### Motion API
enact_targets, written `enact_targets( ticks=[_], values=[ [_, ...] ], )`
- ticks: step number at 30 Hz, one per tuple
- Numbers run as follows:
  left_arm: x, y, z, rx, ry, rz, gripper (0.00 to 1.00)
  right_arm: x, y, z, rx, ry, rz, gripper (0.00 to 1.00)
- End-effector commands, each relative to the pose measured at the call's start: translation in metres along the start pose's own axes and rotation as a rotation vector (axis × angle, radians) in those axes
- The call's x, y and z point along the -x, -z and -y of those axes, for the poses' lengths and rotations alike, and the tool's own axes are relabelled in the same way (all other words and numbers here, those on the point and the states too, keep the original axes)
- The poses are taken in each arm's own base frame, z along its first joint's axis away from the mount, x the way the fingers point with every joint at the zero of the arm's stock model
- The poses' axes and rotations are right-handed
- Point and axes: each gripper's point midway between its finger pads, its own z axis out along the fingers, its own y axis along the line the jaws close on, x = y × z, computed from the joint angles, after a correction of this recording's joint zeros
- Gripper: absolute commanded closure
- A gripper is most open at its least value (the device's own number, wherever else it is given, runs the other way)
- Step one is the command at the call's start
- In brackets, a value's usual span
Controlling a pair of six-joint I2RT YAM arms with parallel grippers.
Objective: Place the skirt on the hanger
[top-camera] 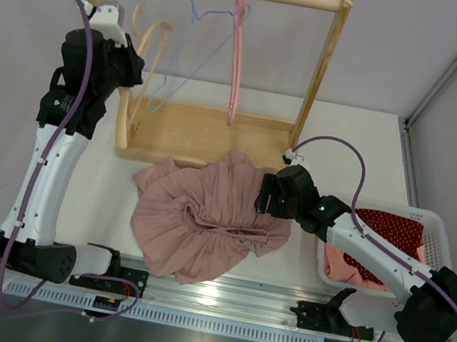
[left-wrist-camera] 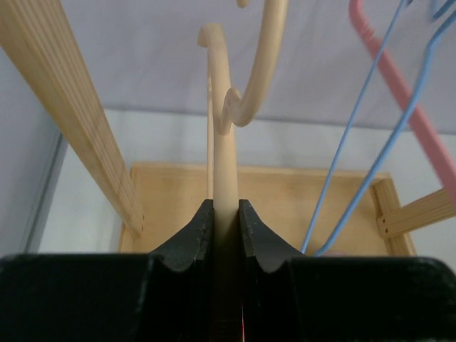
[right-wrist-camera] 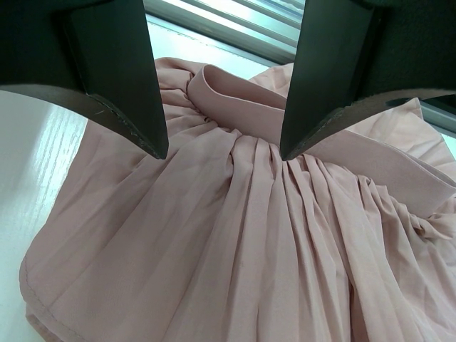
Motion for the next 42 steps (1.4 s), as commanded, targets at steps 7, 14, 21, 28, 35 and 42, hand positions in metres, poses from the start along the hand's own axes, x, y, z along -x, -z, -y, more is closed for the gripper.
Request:
enact_targets(
  ticks=[7,14,21,28,35,42],
  values=[
    [-0.095,0.017,-0.009,0.021,0.155,-0.143,1.00,0.005,0.007,-0.002,0.026,0.014,0.018,0.30],
    [-0.161,0.054,-0.010,-0.004,0.143,-0.297,1.00,0.000,0.011,0.006,0.011,0.016,0.018,0.30],
    [-0.204,0.090,0.005,-0.097,0.204,-0.387,1.00,-0.007,0.012,0.008,0.014,0.003,0.012,0.34],
    [-0.208,0.122,0.010,-0.128,0.222,-0.394,1.00,-0.012,0.012,0.012,0.007,0.005,0.003,0.35],
    [-0.235,0.143,0.037,-0.321,0.201,-0.495,1.00,-0.015,0.013,0.013,0.002,0.008,-0.005,0.36],
    [-0.238,0.163,0.058,-0.453,0.164,-0.510,1.00,-0.024,0.014,0.008,-0.004,0.018,-0.016,0.36]
  ],
)
